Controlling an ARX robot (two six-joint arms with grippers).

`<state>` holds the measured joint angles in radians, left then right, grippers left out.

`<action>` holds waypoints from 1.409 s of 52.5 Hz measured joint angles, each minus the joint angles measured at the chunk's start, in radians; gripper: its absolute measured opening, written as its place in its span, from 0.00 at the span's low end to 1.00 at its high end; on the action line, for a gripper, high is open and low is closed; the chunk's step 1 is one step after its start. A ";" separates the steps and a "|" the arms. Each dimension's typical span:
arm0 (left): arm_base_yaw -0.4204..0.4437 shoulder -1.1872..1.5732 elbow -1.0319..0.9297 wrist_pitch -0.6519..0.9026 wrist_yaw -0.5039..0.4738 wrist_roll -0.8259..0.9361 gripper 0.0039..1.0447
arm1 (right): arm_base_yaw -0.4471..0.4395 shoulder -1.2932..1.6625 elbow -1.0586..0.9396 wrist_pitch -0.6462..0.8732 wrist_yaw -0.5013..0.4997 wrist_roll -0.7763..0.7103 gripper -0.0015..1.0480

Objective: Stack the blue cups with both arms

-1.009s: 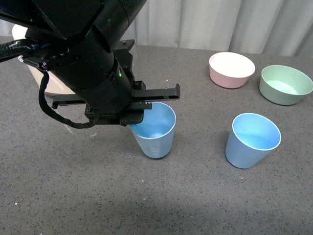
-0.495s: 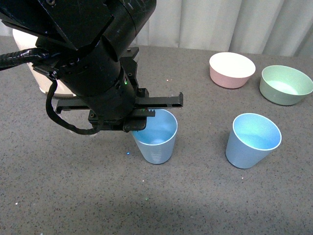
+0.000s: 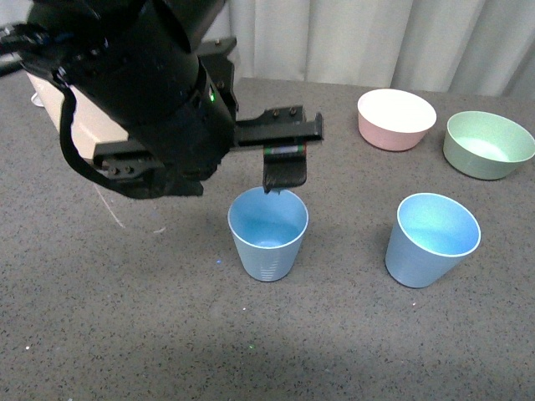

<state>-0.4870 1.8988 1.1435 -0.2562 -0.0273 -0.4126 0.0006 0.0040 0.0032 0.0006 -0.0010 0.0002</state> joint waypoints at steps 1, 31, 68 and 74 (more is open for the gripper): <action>0.000 -0.008 0.000 0.002 -0.004 0.001 0.89 | 0.000 0.000 0.000 0.000 0.000 0.000 0.91; 0.174 -0.359 -0.765 1.439 -0.284 0.388 0.24 | 0.000 0.000 0.000 0.000 -0.001 0.000 0.91; 0.376 -0.892 -1.080 1.186 -0.076 0.404 0.03 | 0.000 0.000 0.000 0.000 0.000 0.000 0.91; 0.413 -1.000 -1.105 1.102 -0.035 0.404 0.03 | 0.000 0.000 0.000 0.000 0.000 0.000 0.91</action>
<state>-0.0742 0.8986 0.0387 0.8455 -0.0628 -0.0082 0.0006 0.0040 0.0032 0.0006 -0.0010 0.0002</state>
